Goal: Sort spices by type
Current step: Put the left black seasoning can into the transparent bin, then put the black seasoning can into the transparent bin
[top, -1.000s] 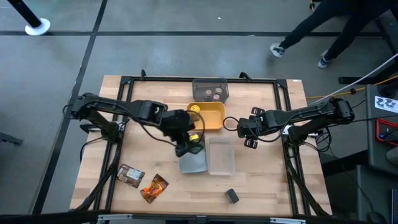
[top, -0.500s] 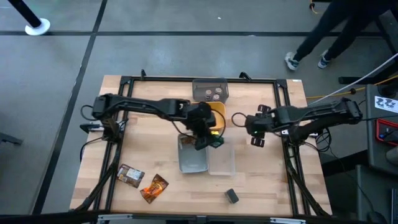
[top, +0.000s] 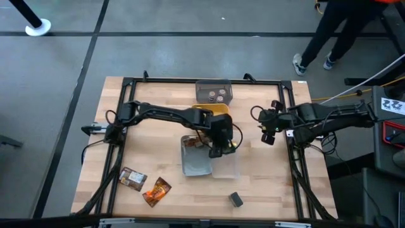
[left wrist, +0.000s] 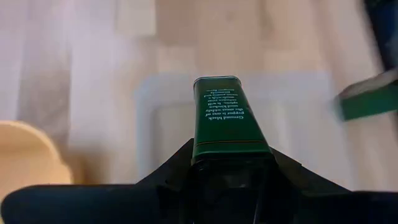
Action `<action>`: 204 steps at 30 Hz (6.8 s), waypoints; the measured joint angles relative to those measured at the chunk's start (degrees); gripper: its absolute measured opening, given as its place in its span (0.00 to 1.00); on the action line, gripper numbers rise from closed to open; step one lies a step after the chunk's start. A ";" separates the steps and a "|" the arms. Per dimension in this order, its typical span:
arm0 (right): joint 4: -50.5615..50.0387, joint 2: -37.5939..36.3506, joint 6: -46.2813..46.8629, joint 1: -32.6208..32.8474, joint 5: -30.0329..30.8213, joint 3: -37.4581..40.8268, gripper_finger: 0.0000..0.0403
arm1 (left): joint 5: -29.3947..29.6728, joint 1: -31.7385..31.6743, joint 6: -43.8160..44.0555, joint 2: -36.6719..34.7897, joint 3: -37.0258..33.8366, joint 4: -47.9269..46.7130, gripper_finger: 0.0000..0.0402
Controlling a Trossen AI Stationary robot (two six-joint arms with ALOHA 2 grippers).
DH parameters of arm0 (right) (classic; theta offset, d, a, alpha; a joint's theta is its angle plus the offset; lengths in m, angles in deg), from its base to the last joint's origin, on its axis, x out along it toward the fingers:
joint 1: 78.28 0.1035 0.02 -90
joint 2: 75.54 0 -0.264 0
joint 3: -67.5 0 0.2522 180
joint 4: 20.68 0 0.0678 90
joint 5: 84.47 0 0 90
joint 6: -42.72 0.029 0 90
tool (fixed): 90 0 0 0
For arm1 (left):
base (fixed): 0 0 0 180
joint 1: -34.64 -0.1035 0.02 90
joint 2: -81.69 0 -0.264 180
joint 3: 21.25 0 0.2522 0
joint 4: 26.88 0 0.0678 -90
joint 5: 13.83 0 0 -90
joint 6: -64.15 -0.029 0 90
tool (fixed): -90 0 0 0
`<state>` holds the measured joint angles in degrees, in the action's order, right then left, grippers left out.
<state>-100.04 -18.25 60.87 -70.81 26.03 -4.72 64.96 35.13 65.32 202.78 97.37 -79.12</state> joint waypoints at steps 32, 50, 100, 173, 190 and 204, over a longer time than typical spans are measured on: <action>1.62 -0.17 -0.02 0.00 -0.10 0.00 0.46 | 8.08 -0.07 -5.62 5.06 1.34 -7.31 0.36; 1.64 -0.17 -0.02 0.02 -0.23 0.00 0.46 | 8.08 0.08 -7.33 4.87 2.39 -5.64 0.44; 37.75 28.25 63.29 28.36 -9.24 0.07 0.45 | 8.91 -1.66 -4.89 -57.06 -46.41 5.32 0.51; 20.84 48.74 76.60 34.88 -15.07 -23.08 0.45 | 9.37 3.94 11.69 -85.75 -76.32 20.63 0.51; 21.86 50.50 76.31 34.91 -14.23 -23.19 0.45 | 9.37 6.23 11.69 -85.75 -76.32 20.62 0.51; 19.04 50.59 76.13 34.93 -13.63 -24.31 0.45 | 9.37 6.23 11.78 -85.75 -76.32 20.62 0.50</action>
<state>-81.00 32.34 136.99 -35.89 12.40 -29.03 74.33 41.36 77.11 117.02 21.05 -58.51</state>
